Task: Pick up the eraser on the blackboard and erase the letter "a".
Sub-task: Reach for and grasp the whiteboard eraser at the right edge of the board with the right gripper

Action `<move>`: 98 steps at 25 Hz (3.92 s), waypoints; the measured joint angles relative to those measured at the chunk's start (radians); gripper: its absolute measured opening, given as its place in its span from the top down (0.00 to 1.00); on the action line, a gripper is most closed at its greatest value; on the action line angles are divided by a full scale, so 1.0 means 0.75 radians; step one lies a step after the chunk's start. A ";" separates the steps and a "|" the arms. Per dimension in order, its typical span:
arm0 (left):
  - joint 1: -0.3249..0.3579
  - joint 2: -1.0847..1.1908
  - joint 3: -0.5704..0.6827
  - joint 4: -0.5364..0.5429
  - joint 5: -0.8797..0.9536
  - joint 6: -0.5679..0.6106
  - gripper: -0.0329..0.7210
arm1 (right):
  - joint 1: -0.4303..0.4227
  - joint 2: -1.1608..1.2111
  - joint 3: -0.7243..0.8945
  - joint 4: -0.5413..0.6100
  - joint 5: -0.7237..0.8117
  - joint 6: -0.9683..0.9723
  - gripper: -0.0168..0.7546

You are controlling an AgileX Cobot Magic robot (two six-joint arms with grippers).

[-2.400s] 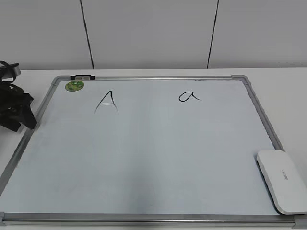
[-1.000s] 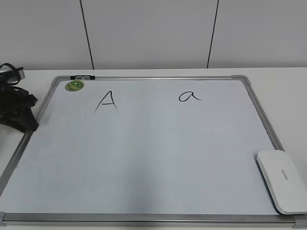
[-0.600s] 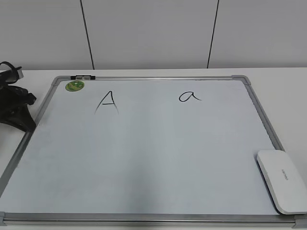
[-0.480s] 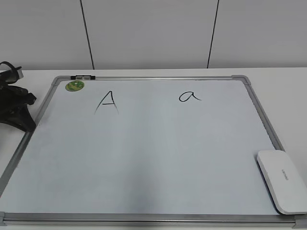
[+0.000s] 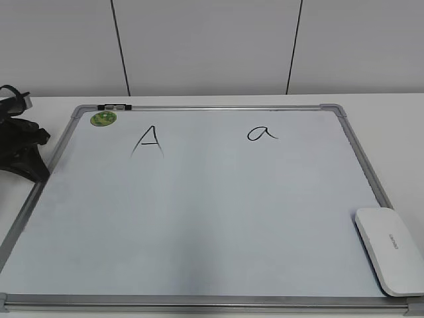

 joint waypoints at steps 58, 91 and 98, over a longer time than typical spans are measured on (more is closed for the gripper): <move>0.000 0.000 0.000 0.000 0.000 0.000 0.91 | 0.164 1.943 -0.331 0.053 -0.527 -0.100 0.22; 0.000 0.000 0.000 -0.002 0.000 0.000 0.91 | 0.164 2.133 -0.336 0.079 -0.677 -0.073 0.27; 0.000 0.000 0.000 -0.002 0.000 0.000 0.91 | 0.164 2.133 -0.339 0.079 -0.679 -0.067 0.30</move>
